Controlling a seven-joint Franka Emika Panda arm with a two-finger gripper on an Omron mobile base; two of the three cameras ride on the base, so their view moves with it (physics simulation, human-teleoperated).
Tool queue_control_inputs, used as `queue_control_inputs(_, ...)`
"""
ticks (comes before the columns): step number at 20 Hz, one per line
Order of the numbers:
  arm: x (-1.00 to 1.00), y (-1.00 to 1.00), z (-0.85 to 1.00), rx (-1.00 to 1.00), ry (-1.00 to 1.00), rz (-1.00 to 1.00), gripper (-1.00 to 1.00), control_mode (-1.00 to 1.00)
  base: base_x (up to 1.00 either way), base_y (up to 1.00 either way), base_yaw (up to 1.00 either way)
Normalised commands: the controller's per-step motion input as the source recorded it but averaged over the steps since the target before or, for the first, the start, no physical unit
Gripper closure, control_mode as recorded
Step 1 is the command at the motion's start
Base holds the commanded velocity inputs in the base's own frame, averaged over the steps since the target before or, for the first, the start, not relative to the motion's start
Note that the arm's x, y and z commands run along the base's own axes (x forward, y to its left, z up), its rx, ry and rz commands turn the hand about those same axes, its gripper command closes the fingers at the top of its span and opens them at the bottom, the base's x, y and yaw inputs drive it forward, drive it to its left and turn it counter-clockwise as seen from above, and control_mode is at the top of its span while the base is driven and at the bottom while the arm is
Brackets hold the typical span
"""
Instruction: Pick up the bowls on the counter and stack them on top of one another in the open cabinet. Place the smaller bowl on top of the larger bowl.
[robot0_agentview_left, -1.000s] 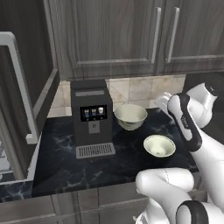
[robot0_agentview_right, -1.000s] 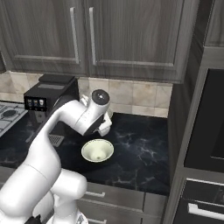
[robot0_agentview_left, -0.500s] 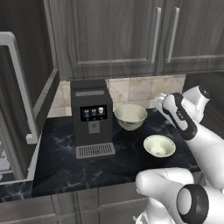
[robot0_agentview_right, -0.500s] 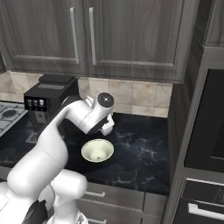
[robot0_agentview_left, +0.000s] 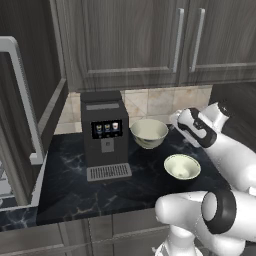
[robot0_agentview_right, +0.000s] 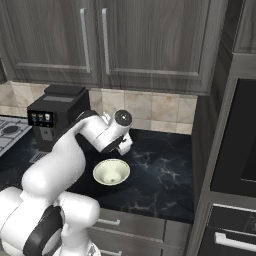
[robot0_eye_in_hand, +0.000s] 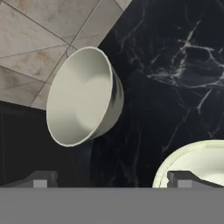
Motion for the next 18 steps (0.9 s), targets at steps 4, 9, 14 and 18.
queue_control_inputs(4, 0.35, 0.0, -0.25, 0.0, -0.01, 0.0, -1.0, -1.0, 0.0, 0.0, 0.0)
queue_control_inputs(9, 0.36, 0.0, -0.22, 0.02, -0.01, 0.0, -1.0, -1.0, 0.0, 0.0, 0.0)
queue_control_inputs(14, 0.36, 0.0, -0.24, 0.03, -0.01, 0.0, -1.0, -1.0, 0.0, 0.0, 0.0)
queue_control_inputs(18, 0.36, 0.0, -0.28, 0.03, 0.0, 0.0, -1.0, -1.0, 0.0, 0.0, 0.0)
